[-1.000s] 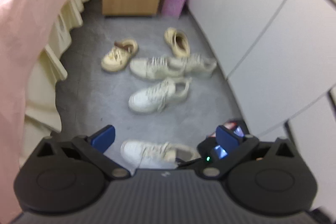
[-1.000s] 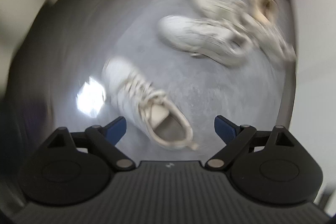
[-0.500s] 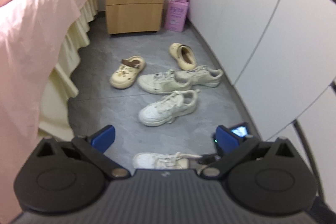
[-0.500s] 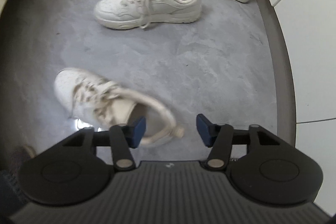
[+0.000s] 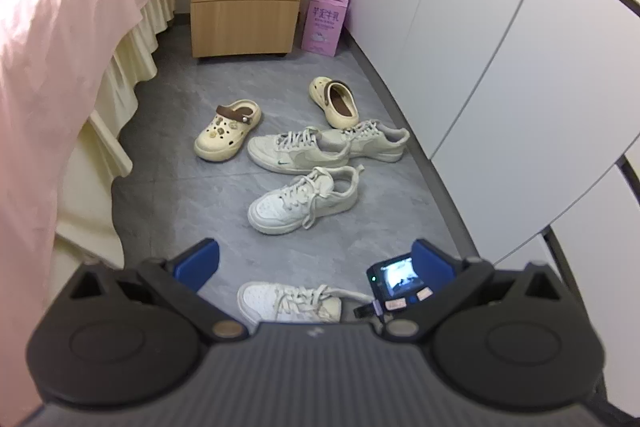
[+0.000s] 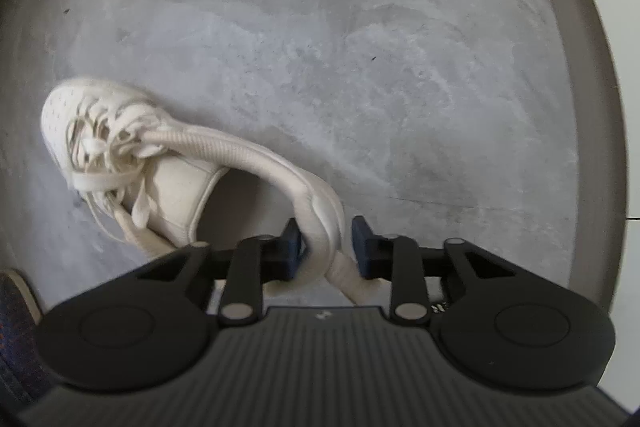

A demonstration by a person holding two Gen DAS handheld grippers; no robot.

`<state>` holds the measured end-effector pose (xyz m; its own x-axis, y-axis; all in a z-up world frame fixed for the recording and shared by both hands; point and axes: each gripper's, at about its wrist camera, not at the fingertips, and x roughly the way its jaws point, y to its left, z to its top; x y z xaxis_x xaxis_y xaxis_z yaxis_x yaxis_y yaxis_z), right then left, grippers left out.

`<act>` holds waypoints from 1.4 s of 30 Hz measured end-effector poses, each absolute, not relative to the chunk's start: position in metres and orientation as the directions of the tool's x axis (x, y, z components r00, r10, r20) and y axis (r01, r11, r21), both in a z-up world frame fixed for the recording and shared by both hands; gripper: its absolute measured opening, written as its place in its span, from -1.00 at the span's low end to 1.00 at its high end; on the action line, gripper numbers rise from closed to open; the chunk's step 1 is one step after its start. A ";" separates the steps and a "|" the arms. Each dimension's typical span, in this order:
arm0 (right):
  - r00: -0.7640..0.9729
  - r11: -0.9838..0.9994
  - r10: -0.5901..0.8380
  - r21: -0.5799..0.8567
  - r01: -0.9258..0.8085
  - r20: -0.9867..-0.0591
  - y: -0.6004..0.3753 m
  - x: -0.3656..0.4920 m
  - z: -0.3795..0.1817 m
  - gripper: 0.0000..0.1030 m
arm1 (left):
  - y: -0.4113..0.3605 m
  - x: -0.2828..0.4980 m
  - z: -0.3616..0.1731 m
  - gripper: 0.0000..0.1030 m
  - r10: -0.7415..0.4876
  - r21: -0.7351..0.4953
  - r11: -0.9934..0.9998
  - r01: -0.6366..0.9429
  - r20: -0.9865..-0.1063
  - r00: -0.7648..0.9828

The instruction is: Organize scattered shoes

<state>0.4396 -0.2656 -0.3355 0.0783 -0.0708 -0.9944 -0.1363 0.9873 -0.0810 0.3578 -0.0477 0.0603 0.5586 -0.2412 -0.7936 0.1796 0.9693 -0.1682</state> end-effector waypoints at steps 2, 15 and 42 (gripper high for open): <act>0.087 0.982 -0.074 -0.088 -0.165 -0.993 -0.266 0.438 -0.334 -0.56 | -0.049 0.356 0.060 1.00 -0.243 -0.166 0.969 0.185 -0.793 0.559; 0.130 0.915 -0.263 -0.290 -0.282 -0.956 -0.335 0.436 -0.322 -0.60 | -0.066 0.346 0.049 1.00 -0.228 -0.113 0.965 0.235 -0.803 0.551; 0.282 0.971 0.150 0.194 0.136 -0.948 -0.409 0.414 -0.308 0.78 | -0.077 0.340 0.042 1.00 -0.229 -0.096 0.960 0.263 -0.810 0.540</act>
<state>0.4142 -0.4094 -0.3084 0.2816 0.1498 -0.9477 0.1362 0.9715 0.1940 0.3405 -0.0775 0.0421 0.5398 -0.2289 -0.8100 0.2631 0.9600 -0.0960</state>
